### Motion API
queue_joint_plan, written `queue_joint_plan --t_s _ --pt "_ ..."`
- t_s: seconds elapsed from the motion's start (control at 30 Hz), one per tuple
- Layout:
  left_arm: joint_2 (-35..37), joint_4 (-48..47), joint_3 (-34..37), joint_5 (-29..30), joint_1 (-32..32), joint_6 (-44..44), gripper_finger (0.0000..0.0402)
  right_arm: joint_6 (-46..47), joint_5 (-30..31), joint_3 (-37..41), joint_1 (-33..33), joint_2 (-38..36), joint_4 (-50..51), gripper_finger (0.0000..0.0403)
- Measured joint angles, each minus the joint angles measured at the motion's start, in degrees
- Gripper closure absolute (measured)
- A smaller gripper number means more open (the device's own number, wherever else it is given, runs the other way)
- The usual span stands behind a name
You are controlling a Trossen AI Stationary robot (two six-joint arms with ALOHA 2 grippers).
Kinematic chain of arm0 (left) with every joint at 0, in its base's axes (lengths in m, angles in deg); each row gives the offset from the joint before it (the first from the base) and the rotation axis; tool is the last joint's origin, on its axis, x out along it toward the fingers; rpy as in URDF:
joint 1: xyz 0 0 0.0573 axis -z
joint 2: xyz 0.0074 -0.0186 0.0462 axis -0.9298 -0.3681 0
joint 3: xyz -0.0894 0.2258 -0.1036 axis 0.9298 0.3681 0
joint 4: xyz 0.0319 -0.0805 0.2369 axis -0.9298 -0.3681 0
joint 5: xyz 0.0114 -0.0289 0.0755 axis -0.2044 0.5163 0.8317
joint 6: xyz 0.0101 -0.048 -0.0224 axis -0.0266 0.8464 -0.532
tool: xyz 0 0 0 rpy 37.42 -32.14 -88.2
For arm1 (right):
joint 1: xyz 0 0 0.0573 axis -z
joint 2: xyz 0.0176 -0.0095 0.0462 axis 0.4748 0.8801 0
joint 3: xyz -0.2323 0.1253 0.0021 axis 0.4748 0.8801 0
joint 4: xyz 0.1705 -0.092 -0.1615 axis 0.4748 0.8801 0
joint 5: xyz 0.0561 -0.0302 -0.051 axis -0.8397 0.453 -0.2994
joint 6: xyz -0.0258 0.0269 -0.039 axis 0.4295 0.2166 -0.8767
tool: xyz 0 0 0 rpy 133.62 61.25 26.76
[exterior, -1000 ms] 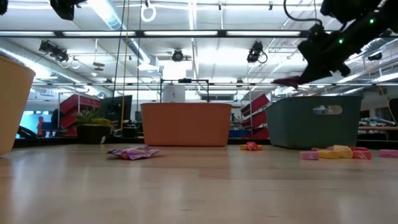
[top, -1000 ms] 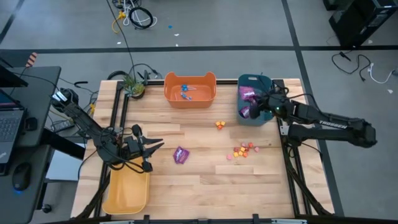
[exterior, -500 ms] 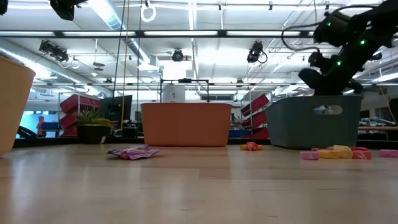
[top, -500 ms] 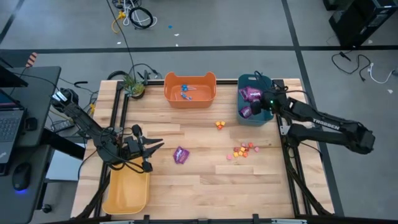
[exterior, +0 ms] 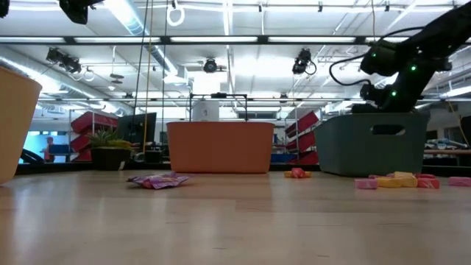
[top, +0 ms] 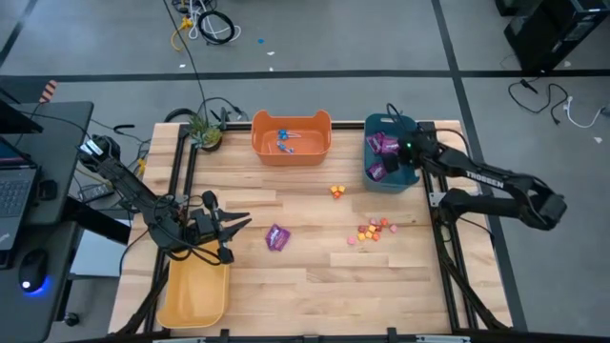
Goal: Sort candy
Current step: Put the right purple candy into the blue bin
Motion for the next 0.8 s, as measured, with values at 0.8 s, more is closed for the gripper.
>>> queue_joint_plan --t_s 0.8 --pt "0.0 0.04 0.0 0.0 0.0 0.02 0.0335 -4.33 -3.49 -0.02 4.68 9.2 -11.38 0.0394"
